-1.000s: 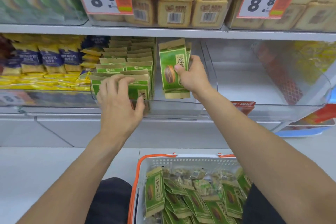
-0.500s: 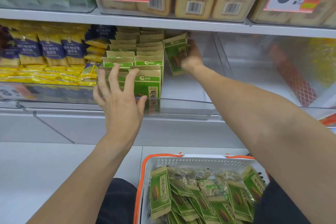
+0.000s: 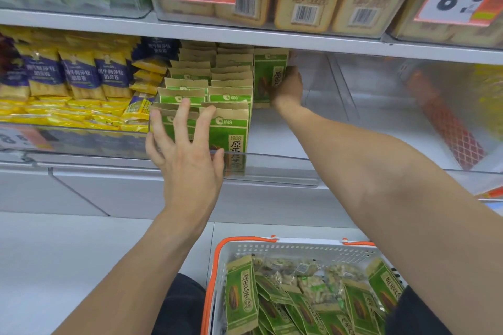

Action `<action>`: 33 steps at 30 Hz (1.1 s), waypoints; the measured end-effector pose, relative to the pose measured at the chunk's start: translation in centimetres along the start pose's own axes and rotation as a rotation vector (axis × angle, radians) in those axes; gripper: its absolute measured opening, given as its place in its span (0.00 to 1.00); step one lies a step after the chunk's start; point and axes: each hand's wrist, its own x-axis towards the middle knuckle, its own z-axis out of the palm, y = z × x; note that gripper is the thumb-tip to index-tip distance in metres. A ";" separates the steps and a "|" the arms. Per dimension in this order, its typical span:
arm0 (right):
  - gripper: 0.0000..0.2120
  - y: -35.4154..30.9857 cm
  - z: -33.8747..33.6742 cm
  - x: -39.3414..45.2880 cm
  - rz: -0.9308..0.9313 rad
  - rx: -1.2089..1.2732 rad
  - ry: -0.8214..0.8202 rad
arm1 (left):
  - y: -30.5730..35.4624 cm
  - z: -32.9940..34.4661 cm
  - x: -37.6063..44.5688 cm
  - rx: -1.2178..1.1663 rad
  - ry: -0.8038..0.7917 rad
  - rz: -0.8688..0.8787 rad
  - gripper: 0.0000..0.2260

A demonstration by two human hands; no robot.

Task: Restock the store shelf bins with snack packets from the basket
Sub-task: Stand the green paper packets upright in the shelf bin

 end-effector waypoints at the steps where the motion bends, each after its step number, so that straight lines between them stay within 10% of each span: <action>1: 0.27 0.1 0.1 0.2 -0.010 -0.019 0.018 | -0.1 0.0 0.0 -0.002 0.000 -0.001 0.31; 18: 0.28 -0.4 -2.6 -1.9 0.043 -0.033 -0.052 | 0.2 -0.3 0.3 -0.046 -0.007 -0.020 0.26; 28: 0.08 -4.1 -13.1 -14.4 -0.211 0.222 -0.268 | 3.3 -1.9 -1.4 -0.284 0.266 0.196 0.11; 33: 0.11 1.2 -15.8 -21.5 -0.203 0.220 -0.453 | 3.3 1.0 -7.2 -0.294 -0.357 0.344 0.11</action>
